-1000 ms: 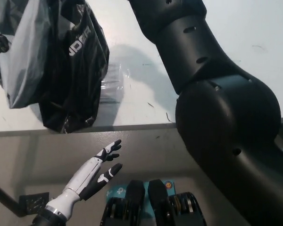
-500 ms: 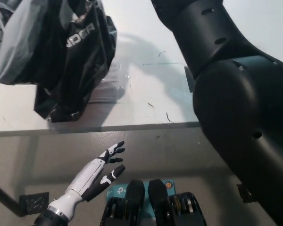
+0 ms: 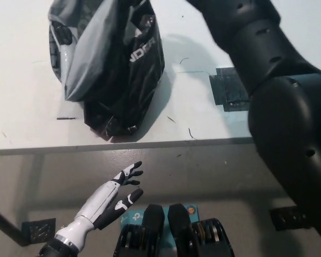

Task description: The robot uses its right hand to pick up a bag of coffee beans and puts it in the black plastic bag, then the robot grabs the top of the bag and lifts it.

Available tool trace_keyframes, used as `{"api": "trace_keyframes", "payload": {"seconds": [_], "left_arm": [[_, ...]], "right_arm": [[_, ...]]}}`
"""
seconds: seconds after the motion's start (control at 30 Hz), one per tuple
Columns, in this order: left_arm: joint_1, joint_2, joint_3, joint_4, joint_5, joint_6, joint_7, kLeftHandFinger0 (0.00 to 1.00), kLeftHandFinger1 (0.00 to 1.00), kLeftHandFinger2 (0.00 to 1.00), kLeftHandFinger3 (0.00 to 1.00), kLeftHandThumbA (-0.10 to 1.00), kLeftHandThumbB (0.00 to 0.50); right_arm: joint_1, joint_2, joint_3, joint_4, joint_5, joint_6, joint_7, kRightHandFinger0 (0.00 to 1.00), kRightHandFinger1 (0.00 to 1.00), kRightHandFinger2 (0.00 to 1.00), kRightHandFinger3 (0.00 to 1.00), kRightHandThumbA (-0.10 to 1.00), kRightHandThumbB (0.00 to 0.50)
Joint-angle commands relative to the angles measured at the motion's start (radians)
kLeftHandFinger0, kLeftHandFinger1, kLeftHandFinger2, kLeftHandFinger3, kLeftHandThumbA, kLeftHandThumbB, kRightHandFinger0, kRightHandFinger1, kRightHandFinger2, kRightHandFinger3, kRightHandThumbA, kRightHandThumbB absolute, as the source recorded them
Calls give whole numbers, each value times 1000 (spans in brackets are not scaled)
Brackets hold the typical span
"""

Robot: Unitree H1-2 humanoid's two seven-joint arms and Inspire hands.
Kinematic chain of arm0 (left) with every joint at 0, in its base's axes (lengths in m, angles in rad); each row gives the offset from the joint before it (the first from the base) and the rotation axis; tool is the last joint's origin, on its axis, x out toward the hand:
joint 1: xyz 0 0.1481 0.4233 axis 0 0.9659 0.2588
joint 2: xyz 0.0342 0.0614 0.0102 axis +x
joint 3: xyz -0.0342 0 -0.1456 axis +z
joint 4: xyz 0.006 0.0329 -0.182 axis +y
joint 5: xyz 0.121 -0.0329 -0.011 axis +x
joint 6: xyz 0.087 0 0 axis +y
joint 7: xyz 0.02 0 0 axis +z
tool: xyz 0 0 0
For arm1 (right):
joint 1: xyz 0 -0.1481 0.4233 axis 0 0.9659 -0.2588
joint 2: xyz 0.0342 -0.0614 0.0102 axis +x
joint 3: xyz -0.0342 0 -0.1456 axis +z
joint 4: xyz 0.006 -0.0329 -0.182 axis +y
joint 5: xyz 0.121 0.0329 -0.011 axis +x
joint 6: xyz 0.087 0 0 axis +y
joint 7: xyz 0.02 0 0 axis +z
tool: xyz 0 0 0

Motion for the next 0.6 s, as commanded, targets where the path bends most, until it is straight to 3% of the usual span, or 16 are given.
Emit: {"api": "trace_keyframes", "payload": {"seconds": [0.0,0.03,0.07,0.1,0.13,0.2,0.23,0.27,0.37,0.57], "left_arm": [[-21,8,-2,-17,7,-9,-3,876,799,897,1000,1000,212],[-21,8,-2,-18,8,-8,-3,876,799,897,1000,1000,212],[-19,7,-4,-18,8,-10,-2,882,799,899,1000,1000,205],[-20,7,-5,-16,9,-10,-3,886,802,903,1000,1000,213],[-20,10,-7,-19,17,-6,-4,886,803,904,1000,1000,217],[-21,11,-9,-20,21,-2,-6,886,803,899,1000,1000,209],[-23,11,-8,-19,18,-1,-7,892,801,888,1000,1000,207],[-25,12,-7,-19,17,1,-8,894,800,886,1000,1000,208],[-32,13,-7,-17,18,10,-12,910,801,886,1000,1000,214],[-27,17,-9,-15,22,17,-16,881,802,903,1000,1000,236]], "right_arm": [[9,-62,254,-29,-217,11,156,444,573,833,940,344,183],[17,-63,286,-32,-235,15,167,444,573,833,940,344,183],[40,-73,417,-42,-323,19,251,900,1000,1000,1000,622,213],[57,-81,510,-49,-390,16,316,1000,1000,1000,1000,768,258],[86,-94,661,-58,-493,-8,417,1000,1000,1000,1000,871,298],[119,-103,729,-79,-520,-39,445,1000,1000,1000,1000,823,328],[131,-111,786,-88,-555,-54,440,1000,1000,1000,1000,883,423],[134,-119,809,-94,-563,-54,446,1000,1000,1000,1000,895,450],[131,-151,884,-130,-579,-56,465,1000,1000,1000,1000,989,458],[115,-194,970,-195,-565,-24,525,1000,1000,1000,1000,993,449]]}}
